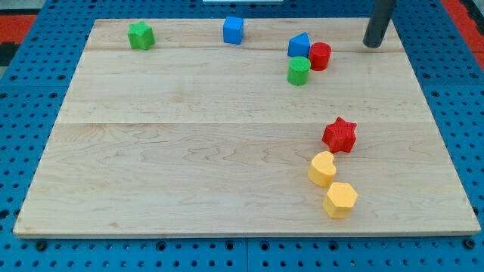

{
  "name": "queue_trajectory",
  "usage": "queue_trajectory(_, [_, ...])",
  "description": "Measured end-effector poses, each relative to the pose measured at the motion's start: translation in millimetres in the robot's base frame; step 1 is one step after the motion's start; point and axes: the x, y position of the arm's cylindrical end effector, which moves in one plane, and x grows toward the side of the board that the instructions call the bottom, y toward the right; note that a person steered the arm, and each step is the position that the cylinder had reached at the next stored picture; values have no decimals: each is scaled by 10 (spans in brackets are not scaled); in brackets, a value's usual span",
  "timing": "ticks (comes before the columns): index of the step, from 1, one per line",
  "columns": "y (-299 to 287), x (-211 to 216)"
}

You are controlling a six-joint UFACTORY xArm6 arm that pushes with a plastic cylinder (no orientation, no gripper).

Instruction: Place blue triangle in between blue cube and green circle

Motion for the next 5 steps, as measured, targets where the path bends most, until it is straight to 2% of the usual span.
queue_trajectory(1, [328, -189])
queue_trajectory(2, [398, -377])
queue_trajectory(5, [-354, -511])
